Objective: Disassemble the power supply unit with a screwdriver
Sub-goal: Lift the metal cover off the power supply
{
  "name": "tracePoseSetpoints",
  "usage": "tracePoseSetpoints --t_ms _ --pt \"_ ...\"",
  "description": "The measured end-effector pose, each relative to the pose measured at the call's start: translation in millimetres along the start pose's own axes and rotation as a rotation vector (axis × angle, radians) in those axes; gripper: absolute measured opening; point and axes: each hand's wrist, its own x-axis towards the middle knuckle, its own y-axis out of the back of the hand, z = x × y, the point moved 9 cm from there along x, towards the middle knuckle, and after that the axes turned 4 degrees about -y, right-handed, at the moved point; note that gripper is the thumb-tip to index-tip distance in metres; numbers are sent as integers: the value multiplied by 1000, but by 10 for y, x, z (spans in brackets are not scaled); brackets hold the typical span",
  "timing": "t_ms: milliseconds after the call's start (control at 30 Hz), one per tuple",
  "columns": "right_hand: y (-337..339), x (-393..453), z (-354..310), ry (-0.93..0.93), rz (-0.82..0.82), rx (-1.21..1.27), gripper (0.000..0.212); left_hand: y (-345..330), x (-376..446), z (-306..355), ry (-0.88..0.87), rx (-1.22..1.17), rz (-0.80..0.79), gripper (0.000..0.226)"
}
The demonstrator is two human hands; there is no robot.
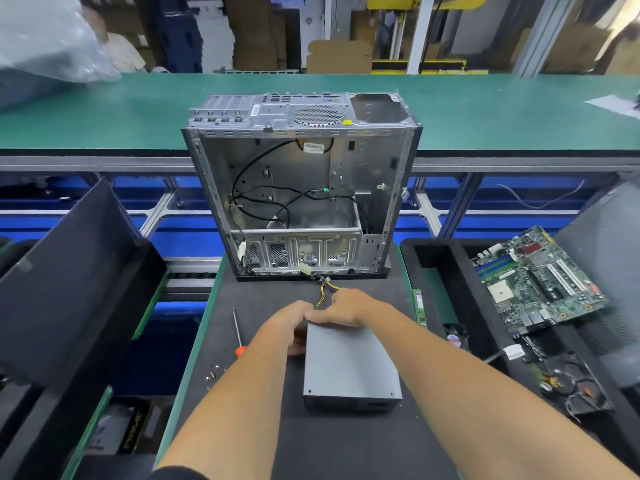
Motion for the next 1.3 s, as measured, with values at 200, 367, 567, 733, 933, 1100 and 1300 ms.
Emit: tracePoseSetpoints --t_ms 200,367,567,733,933,1100,1300 --pt "-15 48 -14 20 -44 -118 60 63 36 148 -104 167 12 8" --pt "70 -27 -24 54 -157 -229 59 -94 -46 561 -368 500 -126 19" --pt "149 -93 -45 70 -192 -162 26 -277 -212 782 -597 826 -158 15" --pt "403 -123 51 119 -149 -143 18 -389 -263 809 -654 886 -158 19" --pt "370 -11 135 160 -133 -212 25 -447 -254 847 -669 930 -120 20" --pt "354 28 97 191 -226 -164 7 -458 -256 853 -687 951 -112 11" --pt "343 78 31 211 -324 -216 5 -462 -240 855 -692 963 -126 9"
